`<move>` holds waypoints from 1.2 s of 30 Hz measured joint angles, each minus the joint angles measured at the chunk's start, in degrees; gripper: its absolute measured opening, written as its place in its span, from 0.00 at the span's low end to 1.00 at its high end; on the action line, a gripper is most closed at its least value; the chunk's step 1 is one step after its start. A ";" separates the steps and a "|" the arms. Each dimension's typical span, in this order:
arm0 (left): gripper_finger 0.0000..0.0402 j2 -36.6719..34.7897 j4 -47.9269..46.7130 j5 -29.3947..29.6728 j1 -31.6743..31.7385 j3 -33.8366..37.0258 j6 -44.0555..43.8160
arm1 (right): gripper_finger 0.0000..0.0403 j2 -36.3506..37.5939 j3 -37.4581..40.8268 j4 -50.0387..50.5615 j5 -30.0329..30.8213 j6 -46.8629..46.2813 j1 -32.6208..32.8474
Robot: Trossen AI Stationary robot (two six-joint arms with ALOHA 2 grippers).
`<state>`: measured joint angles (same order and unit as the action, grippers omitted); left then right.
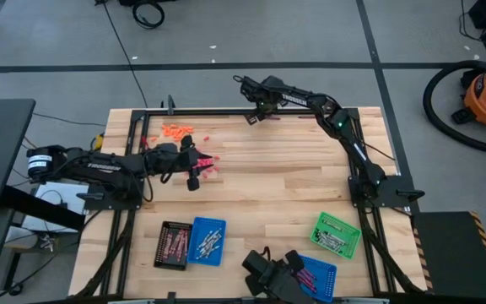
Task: Sort crayons
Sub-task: Put the red crayon into the right blue bin
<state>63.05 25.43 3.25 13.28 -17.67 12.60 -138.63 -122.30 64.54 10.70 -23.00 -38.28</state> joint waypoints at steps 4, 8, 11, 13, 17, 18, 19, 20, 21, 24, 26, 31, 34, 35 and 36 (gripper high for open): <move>0.35 0.00 -0.15 0.02 0.00 0.00 0.00 | 0.30 0.00 0.20 -0.91 -0.92 -1.34 -0.89; 0.35 0.00 -0.26 0.00 0.00 0.00 0.00 | 0.30 0.01 0.48 -1.46 -1.86 -1.96 -1.83; 0.35 0.00 -0.30 0.00 0.00 0.02 0.00 | 0.30 0.40 1.88 -2.31 -2.94 -2.33 -2.00; 0.35 0.00 -0.30 0.00 0.00 0.02 0.02 | 0.30 0.27 3.13 -2.17 -3.94 -2.34 -1.97; 0.35 -0.02 -0.30 0.00 0.00 0.02 0.03 | 0.30 0.55 4.74 -3.13 -5.37 -2.11 -1.98; 0.35 -0.02 -0.30 0.00 0.00 0.02 0.02 | 0.30 0.53 4.76 -3.12 -5.41 -1.30 -1.91; 0.35 -0.02 -0.30 0.00 0.00 0.02 0.02 | 0.30 0.52 4.64 -2.99 -4.65 -0.99 -1.72; 0.35 -0.02 -0.30 0.00 0.00 0.02 0.02 | 0.30 0.47 4.13 -2.37 -3.61 -0.82 -1.54; 0.35 -0.02 -0.30 0.00 0.00 0.02 0.00 | 0.30 0.33 3.67 -1.73 -3.06 -0.65 -1.39; 0.35 -0.02 -0.35 -0.06 -0.02 0.02 0.02 | 0.30 -0.09 2.11 -1.55 -3.66 0.42 -1.12; 0.35 -0.04 -0.35 -0.11 0.00 0.04 0.02 | 0.30 0.20 1.65 -1.91 -4.62 1.34 -1.18; 0.35 -0.06 -0.34 -0.09 -0.02 0.04 0.06 | 0.30 0.20 1.68 -1.43 -5.25 2.50 -1.21; 0.35 -0.07 -0.33 -0.11 0.00 0.04 0.09 | 0.30 0.32 1.68 -1.63 -5.76 2.82 -0.96; 0.35 -0.07 -0.33 -0.11 -0.02 0.04 0.12 | 0.30 0.37 1.68 -1.76 -6.06 2.98 -0.80; 0.35 -0.07 -0.33 -0.11 0.00 0.04 0.24 | 0.30 0.46 1.68 -1.54 -6.31 3.15 -0.58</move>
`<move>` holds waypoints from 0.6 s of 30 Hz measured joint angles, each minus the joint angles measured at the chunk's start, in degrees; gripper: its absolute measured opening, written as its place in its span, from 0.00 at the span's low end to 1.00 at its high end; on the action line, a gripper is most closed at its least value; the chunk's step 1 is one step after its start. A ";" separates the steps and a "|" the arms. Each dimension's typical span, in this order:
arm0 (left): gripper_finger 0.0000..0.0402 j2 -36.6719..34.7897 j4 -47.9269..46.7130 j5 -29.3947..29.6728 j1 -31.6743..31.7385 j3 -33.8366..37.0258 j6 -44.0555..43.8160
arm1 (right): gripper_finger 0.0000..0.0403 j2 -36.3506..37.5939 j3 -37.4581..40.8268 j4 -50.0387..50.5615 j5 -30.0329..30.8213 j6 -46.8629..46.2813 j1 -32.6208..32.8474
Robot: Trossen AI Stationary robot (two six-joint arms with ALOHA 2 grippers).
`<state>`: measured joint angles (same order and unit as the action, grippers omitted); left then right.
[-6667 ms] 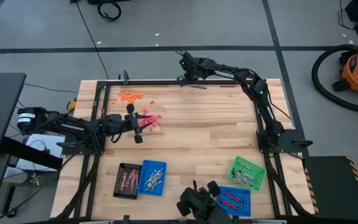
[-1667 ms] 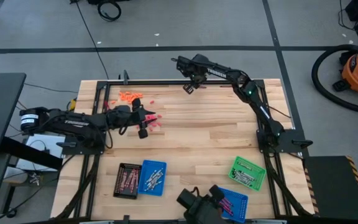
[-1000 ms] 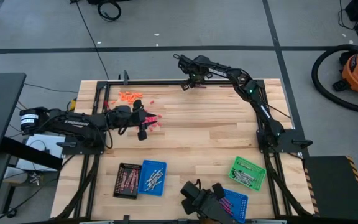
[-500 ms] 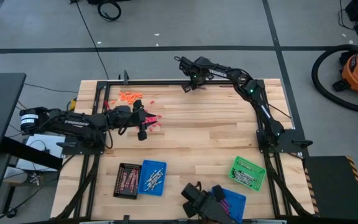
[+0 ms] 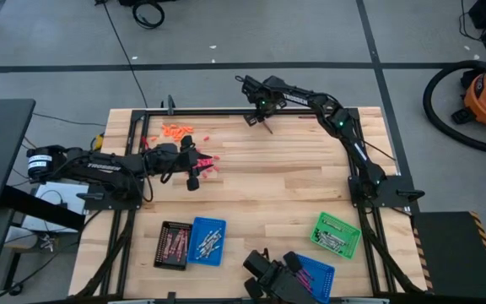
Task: Sort crayons
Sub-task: Put the red crayon into the right blue bin
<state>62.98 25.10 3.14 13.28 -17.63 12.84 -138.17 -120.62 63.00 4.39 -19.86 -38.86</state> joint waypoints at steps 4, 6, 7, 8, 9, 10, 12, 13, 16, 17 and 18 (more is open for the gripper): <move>0.35 0.00 0.00 0.00 0.00 0.00 0.02 | 0.30 0.26 -0.02 1.47 -0.05 0.06 0.89; 0.35 0.00 0.00 0.00 0.00 0.00 0.02 | 0.30 0.26 -0.02 2.38 -0.18 0.00 1.15; 0.35 0.00 -0.02 0.00 -0.02 0.00 0.00 | 0.30 0.26 -0.02 2.41 -0.18 -0.10 1.31; 0.35 0.00 -0.02 0.00 -0.01 0.00 0.00 | 0.30 0.26 -0.02 2.43 -0.26 -0.36 1.41; 0.35 0.00 -0.04 0.00 -0.02 0.00 0.00 | 0.30 0.26 -0.02 2.68 -0.67 -0.69 1.45; 0.35 0.00 -0.04 0.00 0.00 0.00 0.00 | 0.30 0.26 -0.02 3.00 -1.08 -0.87 1.47; 0.35 0.02 -0.07 0.00 -0.02 0.00 -0.02 | 0.30 0.26 -0.02 3.83 -1.56 -1.03 1.50; 0.35 0.00 -0.07 0.00 0.00 0.00 -0.02 | 0.30 0.26 -0.02 4.39 -1.71 -1.29 1.52; 0.35 0.00 -0.09 0.00 -0.02 0.00 -0.19 | 0.29 -0.16 -0.02 6.41 -3.63 -2.34 1.23; 0.35 0.00 -0.09 -0.02 -0.01 0.00 -0.24 | 0.28 -0.44 -0.02 7.63 -3.84 -2.47 1.18; 0.35 0.00 -0.09 -0.02 -0.01 0.00 -0.24 | 0.27 -0.59 -0.02 8.31 -3.76 -2.40 1.19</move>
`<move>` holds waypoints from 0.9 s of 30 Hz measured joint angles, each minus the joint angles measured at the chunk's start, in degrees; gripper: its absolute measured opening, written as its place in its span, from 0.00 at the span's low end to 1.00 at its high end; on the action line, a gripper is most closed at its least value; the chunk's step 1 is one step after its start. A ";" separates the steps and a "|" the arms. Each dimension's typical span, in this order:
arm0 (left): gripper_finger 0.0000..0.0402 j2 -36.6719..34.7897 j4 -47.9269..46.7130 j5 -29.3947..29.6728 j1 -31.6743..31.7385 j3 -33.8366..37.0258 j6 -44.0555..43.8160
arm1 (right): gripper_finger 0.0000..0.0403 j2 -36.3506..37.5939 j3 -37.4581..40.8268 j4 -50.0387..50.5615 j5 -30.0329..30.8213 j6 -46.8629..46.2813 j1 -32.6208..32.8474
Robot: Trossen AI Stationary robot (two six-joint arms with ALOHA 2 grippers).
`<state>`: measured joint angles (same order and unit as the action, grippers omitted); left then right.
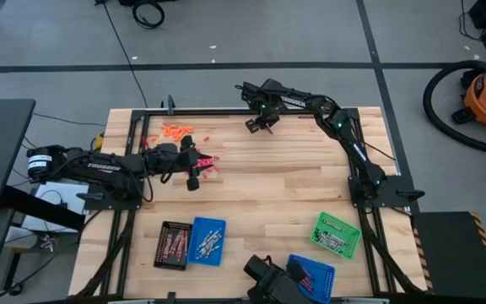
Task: Sort crayons
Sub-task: Put the red crayon into the right blue bin
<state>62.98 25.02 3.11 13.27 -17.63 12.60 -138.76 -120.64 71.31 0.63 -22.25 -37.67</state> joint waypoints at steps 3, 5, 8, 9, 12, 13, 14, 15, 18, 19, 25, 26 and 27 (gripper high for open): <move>0.35 0.00 0.02 0.01 0.00 0.00 0.02 | 0.23 -0.09 0.00 0.04 0.02 0.71 -0.02; 0.35 0.00 -0.04 0.00 -0.01 0.00 0.02 | 0.20 -0.09 0.00 -0.38 0.87 1.28 0.05; 0.35 0.00 -0.07 0.00 -0.16 0.00 0.02 | 0.16 -0.09 0.00 -0.62 1.47 2.17 0.11; 0.35 0.00 -0.09 0.02 -0.29 0.00 0.02 | 0.15 -0.09 0.00 -0.64 1.44 2.51 0.11; 0.35 0.00 -0.07 0.00 -0.39 0.02 0.04 | 0.12 -0.09 0.00 -0.79 1.04 2.92 0.09; 0.35 0.00 -0.07 0.00 -0.41 0.02 0.06 | 0.11 -0.09 0.00 -0.80 0.96 3.08 0.06; 0.35 0.00 -0.07 0.00 -0.39 0.01 0.24 | 0.10 -0.09 0.00 -0.82 0.91 3.32 0.02; 0.35 0.00 -0.07 0.00 -0.39 0.00 0.49 | 0.10 -0.09 0.00 -0.90 0.92 3.57 0.02; 0.35 0.00 -0.06 0.00 -0.39 0.00 0.55 | 0.09 -0.06 0.00 -1.60 0.89 4.30 0.02; 0.35 0.00 -0.06 0.00 -0.39 0.02 0.59 | 0.09 -0.06 -0.02 -1.75 0.81 4.32 0.02; 0.35 0.00 -0.04 0.00 -0.39 0.02 0.63 | 0.09 0.03 -0.02 -1.74 -1.57 4.47 0.46; 0.35 0.00 -0.04 0.00 -0.39 0.01 0.63 | 0.09 0.11 -0.02 -1.65 -1.67 4.77 0.72; 0.35 0.00 -0.04 0.00 -0.39 0.02 0.63 | 0.09 0.18 -0.03 -1.68 -1.66 5.11 0.94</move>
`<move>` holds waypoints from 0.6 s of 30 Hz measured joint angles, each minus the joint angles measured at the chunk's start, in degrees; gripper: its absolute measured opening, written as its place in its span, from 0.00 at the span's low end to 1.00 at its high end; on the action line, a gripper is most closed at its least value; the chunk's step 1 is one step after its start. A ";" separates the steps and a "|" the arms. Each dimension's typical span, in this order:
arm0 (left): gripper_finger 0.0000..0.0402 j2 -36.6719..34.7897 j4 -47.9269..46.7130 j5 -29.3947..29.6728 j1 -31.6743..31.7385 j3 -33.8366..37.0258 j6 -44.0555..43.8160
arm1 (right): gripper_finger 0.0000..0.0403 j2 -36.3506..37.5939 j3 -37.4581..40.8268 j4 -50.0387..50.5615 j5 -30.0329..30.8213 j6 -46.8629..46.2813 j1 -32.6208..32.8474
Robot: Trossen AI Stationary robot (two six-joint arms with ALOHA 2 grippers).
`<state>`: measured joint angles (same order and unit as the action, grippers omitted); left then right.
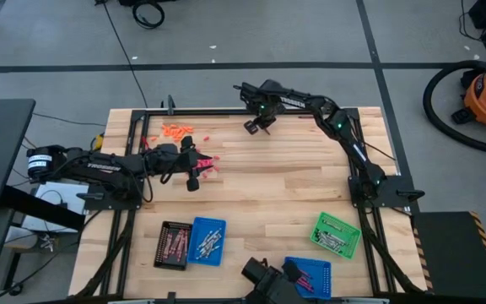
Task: Sort crayons
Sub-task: Put the red crayon into the right blue bin
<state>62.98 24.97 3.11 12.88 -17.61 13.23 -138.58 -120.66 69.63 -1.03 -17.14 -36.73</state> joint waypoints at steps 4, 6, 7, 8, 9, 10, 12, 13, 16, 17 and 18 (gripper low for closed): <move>0.35 0.00 0.00 0.00 0.00 0.00 0.00 | 0.08 0.04 -1.51 1.01 1.14 0.75 0.47; 0.35 0.00 0.00 0.00 0.00 0.00 0.00 | 0.08 0.07 -3.22 1.66 1.33 0.85 0.62; 0.35 0.00 0.00 0.00 0.00 -0.01 0.00 | 0.08 0.09 -4.25 2.48 1.31 0.85 0.66; 0.35 0.00 0.00 0.00 0.00 0.00 0.00 | 0.08 0.10 -5.29 3.19 1.40 0.88 0.76; 0.35 0.00 -0.02 0.00 0.00 0.00 0.00 | 0.08 0.16 -6.27 3.68 1.51 1.11 0.99; 0.35 0.00 -0.02 0.00 0.00 0.00 0.00 | 0.08 0.20 -7.16 4.14 1.58 1.35 1.25; 0.35 0.00 -0.02 0.00 0.00 0.00 -0.02 | 0.08 0.36 -8.08 4.58 2.78 1.16 1.90; 0.35 0.00 -0.06 0.00 0.00 -0.01 0.00 | 0.08 0.37 -8.08 4.61 3.31 0.78 2.24; 0.35 0.00 -0.39 0.01 0.00 0.00 -0.01 | 0.10 0.35 -8.04 4.67 3.18 -1.06 3.59; 0.35 0.00 -0.36 0.02 0.00 0.00 -0.02 | 0.11 0.35 -8.04 4.26 4.18 -1.15 4.21; 0.35 0.00 -0.35 0.02 0.00 0.00 -0.02 | 0.12 0.35 -8.04 3.66 6.46 -1.32 4.89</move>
<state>62.98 24.62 3.14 12.88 -17.61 13.21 -138.23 -128.70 73.29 5.42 -18.46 -31.84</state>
